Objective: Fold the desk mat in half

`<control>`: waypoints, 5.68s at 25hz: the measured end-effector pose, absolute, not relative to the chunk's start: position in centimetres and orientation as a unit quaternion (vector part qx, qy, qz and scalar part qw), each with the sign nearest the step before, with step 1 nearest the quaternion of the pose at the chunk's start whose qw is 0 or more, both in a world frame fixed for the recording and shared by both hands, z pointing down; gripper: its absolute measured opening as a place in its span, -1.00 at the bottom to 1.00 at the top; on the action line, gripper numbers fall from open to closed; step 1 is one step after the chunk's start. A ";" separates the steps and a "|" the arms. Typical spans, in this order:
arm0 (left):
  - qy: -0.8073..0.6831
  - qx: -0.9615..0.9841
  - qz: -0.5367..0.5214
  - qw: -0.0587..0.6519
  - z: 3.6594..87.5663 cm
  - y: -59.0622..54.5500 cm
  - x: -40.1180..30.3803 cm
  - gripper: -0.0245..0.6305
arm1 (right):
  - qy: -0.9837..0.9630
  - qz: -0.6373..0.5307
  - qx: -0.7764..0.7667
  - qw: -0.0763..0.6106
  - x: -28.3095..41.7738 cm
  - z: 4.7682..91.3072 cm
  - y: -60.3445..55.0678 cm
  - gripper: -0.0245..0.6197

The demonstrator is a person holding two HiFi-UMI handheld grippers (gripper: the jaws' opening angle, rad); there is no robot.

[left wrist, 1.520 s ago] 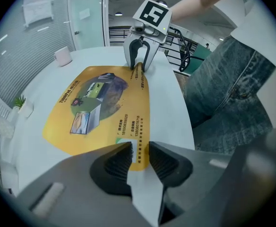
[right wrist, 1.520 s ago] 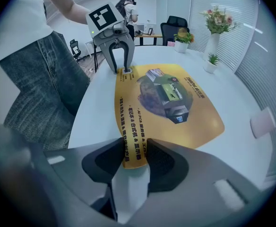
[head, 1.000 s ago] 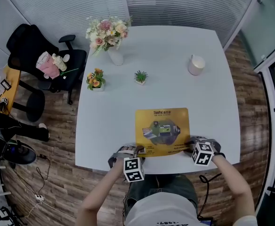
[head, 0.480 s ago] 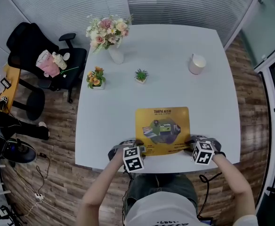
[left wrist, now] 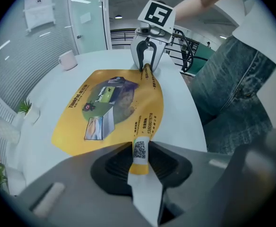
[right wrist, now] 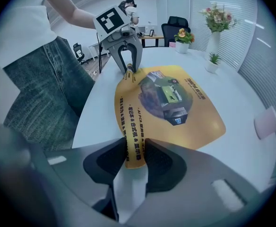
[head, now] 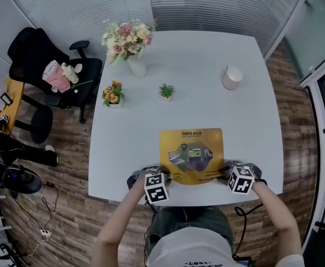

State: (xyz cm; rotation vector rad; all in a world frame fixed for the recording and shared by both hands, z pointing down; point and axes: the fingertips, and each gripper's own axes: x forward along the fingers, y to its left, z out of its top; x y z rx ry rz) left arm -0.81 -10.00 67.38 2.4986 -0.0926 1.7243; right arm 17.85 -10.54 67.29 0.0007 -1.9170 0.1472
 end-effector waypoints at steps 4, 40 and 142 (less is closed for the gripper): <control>-0.015 0.827 0.560 0.046 66.2 -10.1 -0.6 -0.64 | -0.825 0.067 -0.008 0.561 17.9 66.0 -11.1 -0.52; -0.030 0.868 0.473 0.152 63.3 -17.3 -1.3 -0.70 | -0.859 0.136 0.008 0.494 17.0 63.9 -18.5 -0.65; -0.624 0.781 0.034 0.011 37.6 -29.1 -8.1 -0.92 | -0.778 -0.012 0.625 0.064 19.5 38.4 -29.6 -0.85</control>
